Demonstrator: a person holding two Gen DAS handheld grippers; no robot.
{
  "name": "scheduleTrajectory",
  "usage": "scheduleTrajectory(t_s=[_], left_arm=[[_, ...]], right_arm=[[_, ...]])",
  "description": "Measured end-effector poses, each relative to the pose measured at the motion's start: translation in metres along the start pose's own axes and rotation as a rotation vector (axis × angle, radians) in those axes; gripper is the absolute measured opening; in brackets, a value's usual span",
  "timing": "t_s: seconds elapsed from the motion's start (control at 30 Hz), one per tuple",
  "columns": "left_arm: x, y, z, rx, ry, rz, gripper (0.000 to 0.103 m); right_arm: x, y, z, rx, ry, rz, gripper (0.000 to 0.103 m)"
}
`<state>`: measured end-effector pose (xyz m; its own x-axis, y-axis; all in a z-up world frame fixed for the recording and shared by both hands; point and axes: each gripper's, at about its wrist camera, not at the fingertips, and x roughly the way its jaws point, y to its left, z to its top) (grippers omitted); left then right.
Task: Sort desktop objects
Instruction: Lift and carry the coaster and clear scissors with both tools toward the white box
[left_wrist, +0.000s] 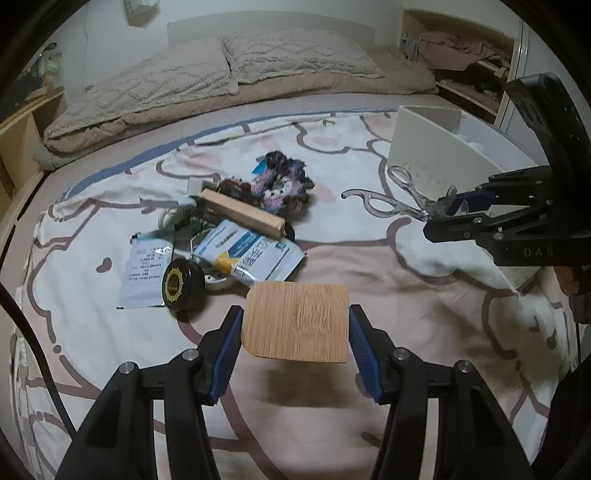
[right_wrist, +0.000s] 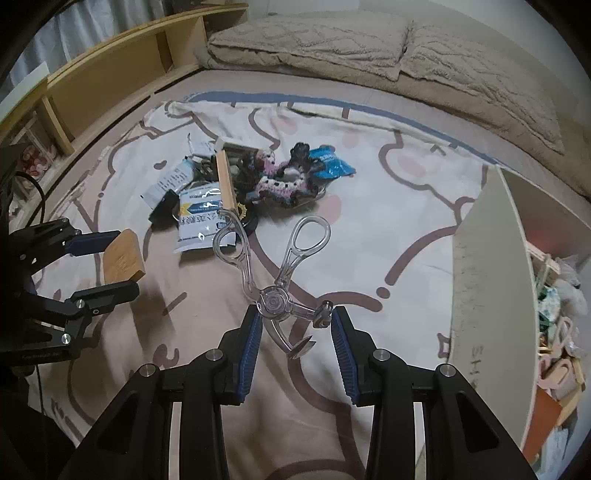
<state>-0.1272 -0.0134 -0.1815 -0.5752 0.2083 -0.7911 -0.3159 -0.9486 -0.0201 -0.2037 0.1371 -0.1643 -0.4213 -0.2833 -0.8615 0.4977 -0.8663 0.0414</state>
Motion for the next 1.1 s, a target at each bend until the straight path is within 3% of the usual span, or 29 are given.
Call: scheduleTrajectory(t_s=[0.37,1.1], left_arm=[[-0.029,-0.017,0.014,0.033,-0.072,0.015,0.056],[-0.076,-0.051,0.044,0.022,-0.192,-0.036,0.056]], right_arm=[[-0.038,-0.005,0.000,0.044,-0.068,-0.005,0.039],[-0.121,-0.052,-0.024,0.138,-0.202,-0.153,0.039]])
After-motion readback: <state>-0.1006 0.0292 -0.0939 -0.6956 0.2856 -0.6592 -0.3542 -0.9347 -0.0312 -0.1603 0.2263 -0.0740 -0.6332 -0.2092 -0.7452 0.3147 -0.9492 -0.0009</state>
